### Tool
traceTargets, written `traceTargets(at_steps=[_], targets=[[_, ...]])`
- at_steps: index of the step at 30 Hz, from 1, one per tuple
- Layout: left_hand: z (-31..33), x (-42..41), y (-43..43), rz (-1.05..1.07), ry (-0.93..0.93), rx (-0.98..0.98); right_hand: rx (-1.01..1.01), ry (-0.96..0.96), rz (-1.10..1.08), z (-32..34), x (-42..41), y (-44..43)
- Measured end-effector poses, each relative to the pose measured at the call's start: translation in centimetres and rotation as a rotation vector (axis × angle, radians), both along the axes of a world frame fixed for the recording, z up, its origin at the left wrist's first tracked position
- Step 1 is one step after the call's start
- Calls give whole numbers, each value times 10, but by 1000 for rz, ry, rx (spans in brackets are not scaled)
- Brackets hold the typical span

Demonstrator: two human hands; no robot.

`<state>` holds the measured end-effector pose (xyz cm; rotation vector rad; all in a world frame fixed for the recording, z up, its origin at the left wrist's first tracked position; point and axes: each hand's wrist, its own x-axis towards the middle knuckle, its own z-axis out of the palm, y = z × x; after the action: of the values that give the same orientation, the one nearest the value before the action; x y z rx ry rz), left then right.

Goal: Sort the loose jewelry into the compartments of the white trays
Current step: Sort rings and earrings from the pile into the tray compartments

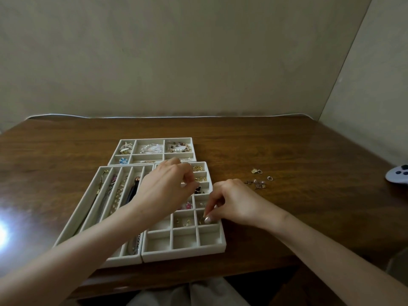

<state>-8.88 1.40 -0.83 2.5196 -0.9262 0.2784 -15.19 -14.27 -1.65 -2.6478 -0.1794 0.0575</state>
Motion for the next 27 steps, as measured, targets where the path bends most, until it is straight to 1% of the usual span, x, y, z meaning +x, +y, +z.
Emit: traceTargets(at_steps=[3, 5, 12, 20, 27], targets=[[0, 1, 0, -1, 9, -18, -93, -84, -18, -2, -1, 5], [0, 1, 0, -6, 10, -29, -112, -119, -15, -3, -2, 7], [-1, 4, -3, -50, 2, -38, 75, -149, -74, 3, 3, -10], [-13, 11, -27, -157, 57, -42, 129, -132, -196, 8, 1, -47], [-20, 17, -59, -235, 87, -19, 173, -143, -343, 5, -8, -98]])
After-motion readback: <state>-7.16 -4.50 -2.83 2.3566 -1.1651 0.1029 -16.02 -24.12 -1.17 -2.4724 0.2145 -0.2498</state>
